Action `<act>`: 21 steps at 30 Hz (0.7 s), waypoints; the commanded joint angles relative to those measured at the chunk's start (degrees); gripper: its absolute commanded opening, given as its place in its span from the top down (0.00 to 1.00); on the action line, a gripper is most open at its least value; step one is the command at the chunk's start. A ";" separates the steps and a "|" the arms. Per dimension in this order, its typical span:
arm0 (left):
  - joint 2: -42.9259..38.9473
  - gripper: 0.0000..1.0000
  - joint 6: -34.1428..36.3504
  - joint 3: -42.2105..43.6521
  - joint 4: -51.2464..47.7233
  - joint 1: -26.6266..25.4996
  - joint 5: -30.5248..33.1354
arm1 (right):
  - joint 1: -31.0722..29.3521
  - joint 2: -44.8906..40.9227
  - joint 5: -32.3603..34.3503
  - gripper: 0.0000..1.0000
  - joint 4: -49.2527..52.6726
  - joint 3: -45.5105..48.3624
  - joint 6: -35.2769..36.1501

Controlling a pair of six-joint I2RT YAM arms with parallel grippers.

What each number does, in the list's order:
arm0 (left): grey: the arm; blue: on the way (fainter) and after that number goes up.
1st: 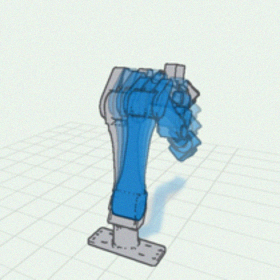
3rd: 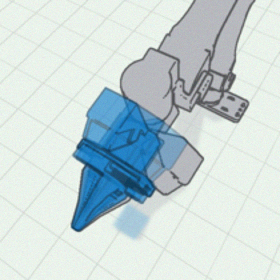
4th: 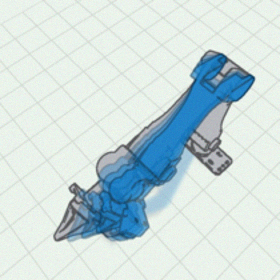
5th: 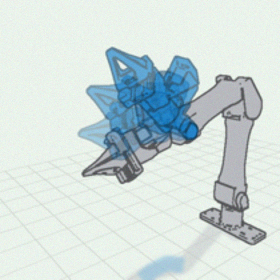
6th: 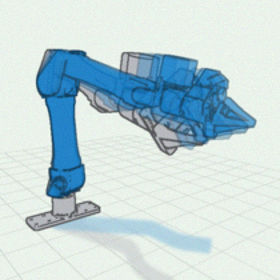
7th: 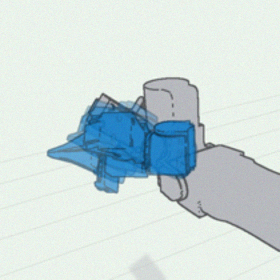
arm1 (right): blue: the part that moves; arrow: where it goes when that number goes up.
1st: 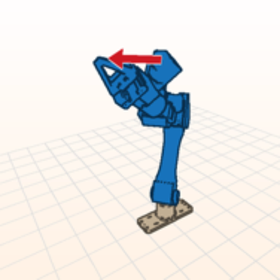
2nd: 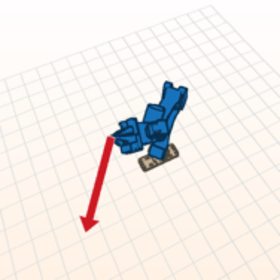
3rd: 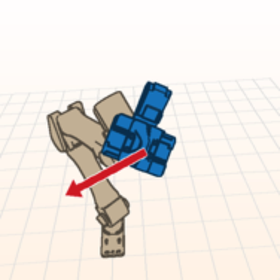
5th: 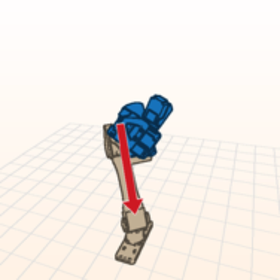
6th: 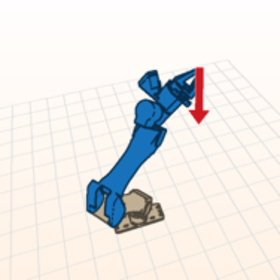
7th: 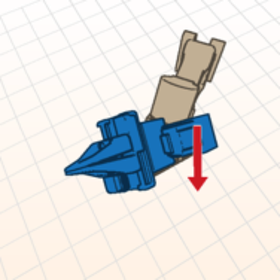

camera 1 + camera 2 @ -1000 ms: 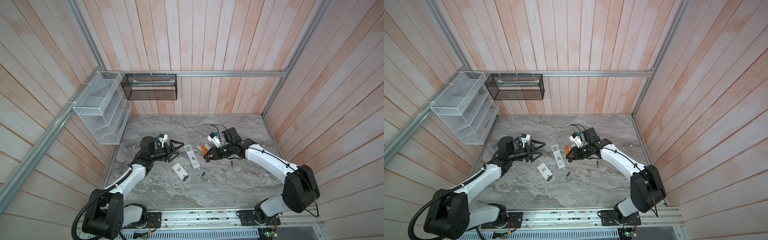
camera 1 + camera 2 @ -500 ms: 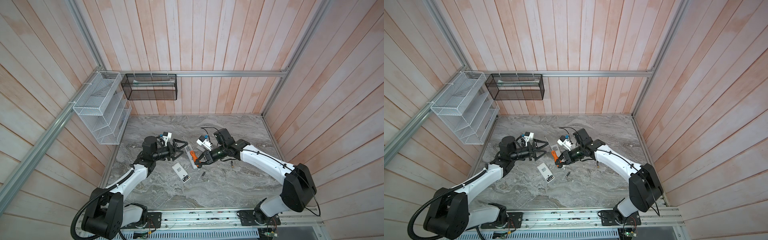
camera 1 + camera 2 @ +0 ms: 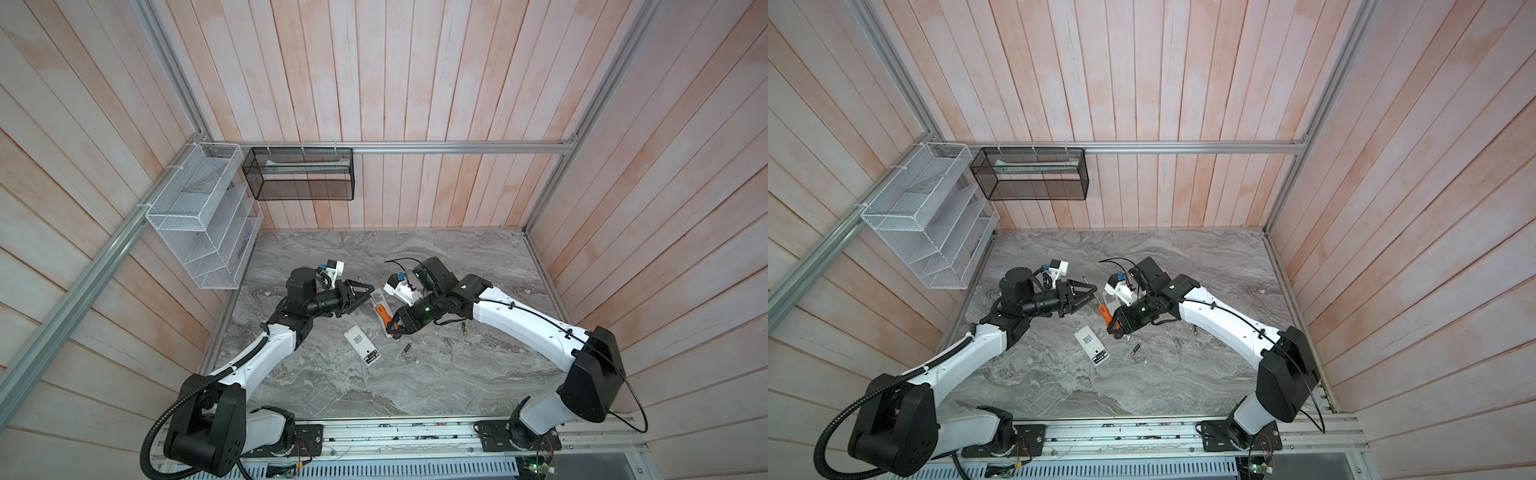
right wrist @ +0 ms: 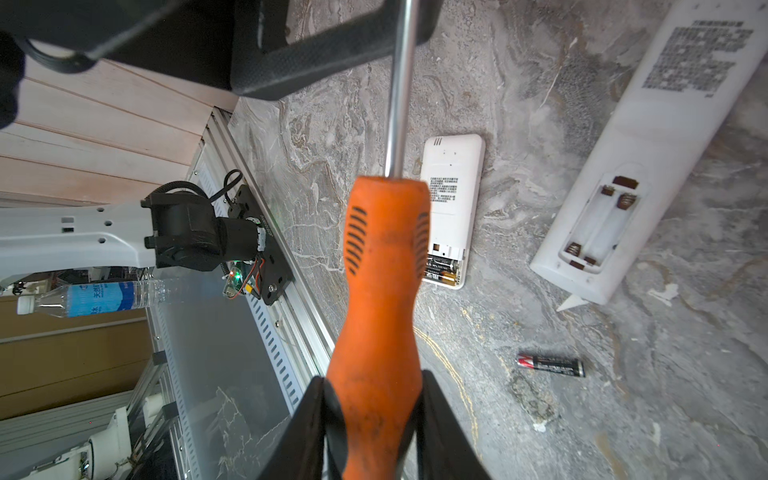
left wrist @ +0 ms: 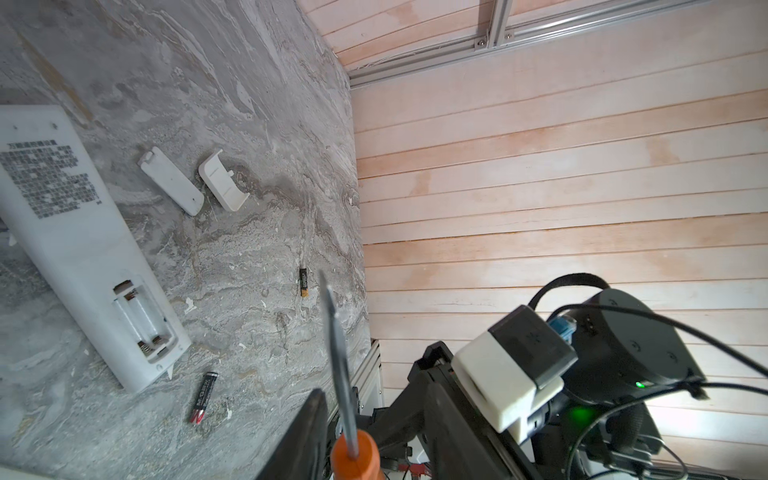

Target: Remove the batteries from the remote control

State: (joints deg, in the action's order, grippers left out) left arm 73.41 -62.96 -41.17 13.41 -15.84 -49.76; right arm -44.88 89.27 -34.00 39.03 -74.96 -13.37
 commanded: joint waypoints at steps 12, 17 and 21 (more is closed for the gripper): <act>0.84 0.93 -0.45 -0.79 1.77 -0.34 0.23 | -1.06 1.52 2.84 0.96 1.44 -3.22 0.40; 1.74 1.00 -0.67 -1.28 2.06 -0.33 -0.05 | -1.04 1.77 4.05 0.92 1.46 -3.69 0.53; 2.08 1.00 -0.76 -1.45 2.32 -0.27 0.12 | -1.07 2.20 4.71 0.90 1.53 -4.41 0.69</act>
State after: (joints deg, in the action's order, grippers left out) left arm 75.00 -63.24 -41.17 13.54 -15.88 -48.97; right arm -45.52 90.39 -30.17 40.75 -77.21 -13.47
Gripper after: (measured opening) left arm 0.056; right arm 0.300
